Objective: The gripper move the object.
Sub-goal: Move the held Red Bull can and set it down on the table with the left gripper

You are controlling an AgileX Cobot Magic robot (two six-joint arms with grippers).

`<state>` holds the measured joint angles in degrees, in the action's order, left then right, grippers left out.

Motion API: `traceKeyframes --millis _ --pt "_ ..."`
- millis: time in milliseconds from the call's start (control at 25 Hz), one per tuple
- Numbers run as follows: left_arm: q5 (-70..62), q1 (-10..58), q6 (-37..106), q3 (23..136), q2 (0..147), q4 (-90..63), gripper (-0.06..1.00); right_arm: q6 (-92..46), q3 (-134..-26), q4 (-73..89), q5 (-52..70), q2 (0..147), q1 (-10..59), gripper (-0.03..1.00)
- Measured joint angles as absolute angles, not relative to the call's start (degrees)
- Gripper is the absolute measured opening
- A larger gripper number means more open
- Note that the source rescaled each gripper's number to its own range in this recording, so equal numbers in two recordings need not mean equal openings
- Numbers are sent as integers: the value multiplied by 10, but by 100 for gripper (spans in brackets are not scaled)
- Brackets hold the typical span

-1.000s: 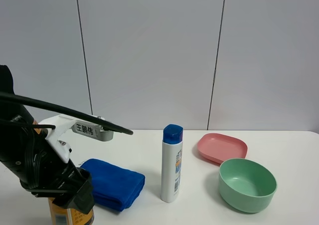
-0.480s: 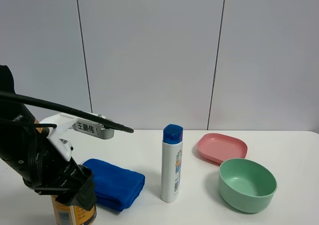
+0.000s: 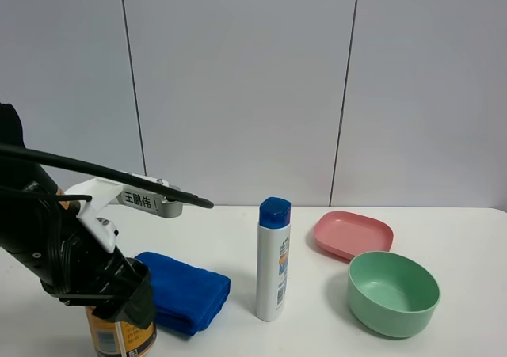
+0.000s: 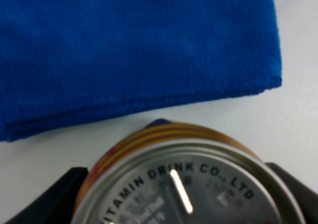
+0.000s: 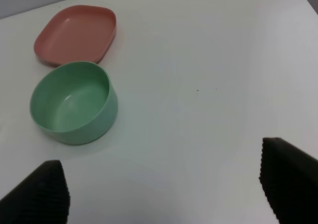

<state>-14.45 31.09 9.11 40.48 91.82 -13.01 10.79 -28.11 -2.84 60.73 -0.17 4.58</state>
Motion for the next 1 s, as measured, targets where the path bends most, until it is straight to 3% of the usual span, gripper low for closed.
traceKeyframes --millis 1000 --pt "-131 311 93 405 948 -136 0 108 -281 -28 607 -2 46 100"
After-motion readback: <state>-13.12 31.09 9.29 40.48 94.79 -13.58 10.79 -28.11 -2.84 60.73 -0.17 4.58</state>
